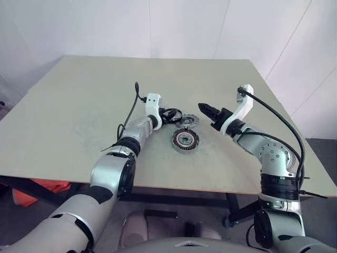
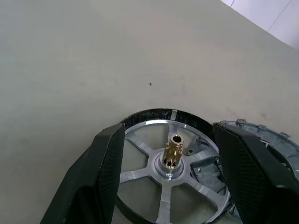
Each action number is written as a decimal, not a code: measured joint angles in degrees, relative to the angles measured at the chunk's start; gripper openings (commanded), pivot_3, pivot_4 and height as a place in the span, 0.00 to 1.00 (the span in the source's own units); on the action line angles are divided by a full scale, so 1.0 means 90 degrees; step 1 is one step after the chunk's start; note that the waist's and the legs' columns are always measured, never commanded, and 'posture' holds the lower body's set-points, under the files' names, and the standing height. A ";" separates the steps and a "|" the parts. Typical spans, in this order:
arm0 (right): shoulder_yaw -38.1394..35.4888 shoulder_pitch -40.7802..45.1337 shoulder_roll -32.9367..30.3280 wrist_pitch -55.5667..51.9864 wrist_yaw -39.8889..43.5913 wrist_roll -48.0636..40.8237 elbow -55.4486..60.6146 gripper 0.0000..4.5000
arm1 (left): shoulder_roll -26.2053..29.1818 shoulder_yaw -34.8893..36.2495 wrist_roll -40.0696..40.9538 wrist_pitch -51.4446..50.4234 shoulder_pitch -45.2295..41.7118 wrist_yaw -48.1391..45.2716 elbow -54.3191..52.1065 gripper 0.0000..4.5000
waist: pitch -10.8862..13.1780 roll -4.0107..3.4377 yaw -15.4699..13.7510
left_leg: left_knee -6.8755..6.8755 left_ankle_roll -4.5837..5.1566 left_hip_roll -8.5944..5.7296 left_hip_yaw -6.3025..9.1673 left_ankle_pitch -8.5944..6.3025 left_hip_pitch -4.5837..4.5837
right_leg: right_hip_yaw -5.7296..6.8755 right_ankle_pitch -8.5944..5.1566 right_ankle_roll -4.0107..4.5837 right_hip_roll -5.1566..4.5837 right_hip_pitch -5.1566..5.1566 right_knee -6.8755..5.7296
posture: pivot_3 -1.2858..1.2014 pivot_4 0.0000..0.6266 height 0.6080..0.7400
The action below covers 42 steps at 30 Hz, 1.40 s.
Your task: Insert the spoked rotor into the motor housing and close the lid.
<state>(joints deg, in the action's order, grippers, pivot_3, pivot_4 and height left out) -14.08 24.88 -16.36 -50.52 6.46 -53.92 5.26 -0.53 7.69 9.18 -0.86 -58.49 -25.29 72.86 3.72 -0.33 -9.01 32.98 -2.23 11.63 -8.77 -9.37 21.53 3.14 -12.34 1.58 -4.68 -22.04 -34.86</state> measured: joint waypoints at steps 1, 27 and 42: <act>-0.0001 0.0000 0.0001 0.0000 0.0000 0.0000 0.0000 0.45 | -0.0023 -0.0002 -0.0031 0.0024 0.0019 0.0000 0.0004 0.71 | 0.0000 0.0000 0.0000 | 0.0000 0.0000 0.0000 0.0000 0.0000 0.0000 | 0.0000 0.0000 0.0000 0.0000 -0.0001 0.0000 | 0.52 0.00 1.00; -0.0161 -0.0001 0.0112 0.0039 -0.0066 0.0117 0.0000 0.46 | -0.0166 -0.0042 -0.0468 0.0014 0.0014 0.0479 0.0214 0.34 | 0.0000 0.0000 0.0005 | -0.0002 0.0000 0.0001 0.0001 0.0000 -0.0002 | 0.0000 0.0000 0.0000 0.0000 -0.0002 0.0001 | 0.52 0.00 1.00; -0.0160 -0.0001 0.0111 0.0039 -0.0039 0.0207 0.0000 0.46 | -0.0177 -0.0021 -0.0554 0.0086 0.0015 0.0505 0.0216 0.26 | 0.0001 -0.0001 0.0012 | -0.0006 0.0000 0.0001 0.0002 0.0000 -0.0001 | 0.0000 -0.0001 0.0000 -0.0001 -0.0005 0.0005 | 0.52 0.00 1.00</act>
<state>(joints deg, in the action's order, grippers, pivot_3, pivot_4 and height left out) -15.53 24.87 -15.36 -50.17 6.11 -52.06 5.26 -2.13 7.50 4.20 -0.09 -58.35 -20.75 74.80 3.73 -0.34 -8.90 32.92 -2.23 11.64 -8.75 -9.37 21.52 3.14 -12.34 1.58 -4.69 -22.08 -34.82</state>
